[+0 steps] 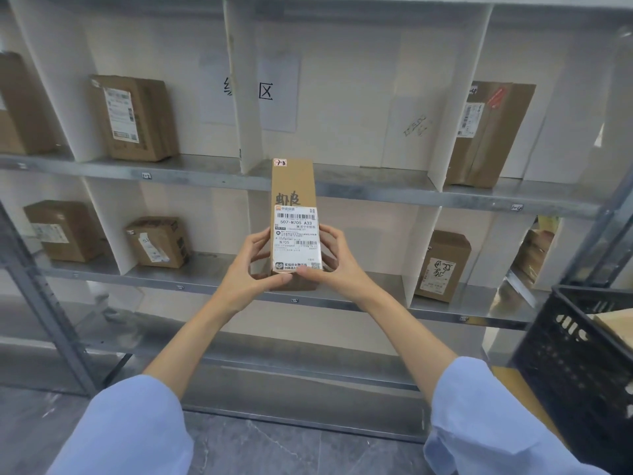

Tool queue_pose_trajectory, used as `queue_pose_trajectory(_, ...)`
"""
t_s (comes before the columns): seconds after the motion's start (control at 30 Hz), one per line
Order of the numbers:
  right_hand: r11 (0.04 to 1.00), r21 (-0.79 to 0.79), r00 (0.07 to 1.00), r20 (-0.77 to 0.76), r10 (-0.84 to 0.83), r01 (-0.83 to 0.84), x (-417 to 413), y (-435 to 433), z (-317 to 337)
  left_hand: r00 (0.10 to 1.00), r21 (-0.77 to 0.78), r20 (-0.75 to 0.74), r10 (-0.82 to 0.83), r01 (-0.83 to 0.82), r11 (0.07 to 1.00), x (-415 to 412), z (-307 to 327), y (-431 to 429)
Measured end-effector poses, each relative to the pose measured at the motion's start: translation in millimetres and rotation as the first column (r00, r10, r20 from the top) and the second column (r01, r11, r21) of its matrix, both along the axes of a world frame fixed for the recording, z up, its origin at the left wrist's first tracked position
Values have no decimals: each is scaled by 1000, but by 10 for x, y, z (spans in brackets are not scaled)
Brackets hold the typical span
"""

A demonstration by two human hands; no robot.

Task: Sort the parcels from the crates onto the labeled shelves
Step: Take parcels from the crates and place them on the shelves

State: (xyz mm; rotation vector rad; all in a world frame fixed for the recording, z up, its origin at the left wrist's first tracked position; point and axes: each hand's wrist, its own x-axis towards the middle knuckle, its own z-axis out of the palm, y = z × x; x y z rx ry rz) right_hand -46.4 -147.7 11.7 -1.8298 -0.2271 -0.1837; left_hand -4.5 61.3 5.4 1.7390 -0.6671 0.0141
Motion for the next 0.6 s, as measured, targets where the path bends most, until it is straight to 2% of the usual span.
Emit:
queue_pose_trajectory(0.3,994,-108,1000,11,14,-12,45,141,-5,999,0,25,-38,38,999,98,5,104)
queue_pose_trajectory(0.6,986,-132,994,53,-94,100,152,185,-31,997,-2,45,-62,62,998,198,-98,124)
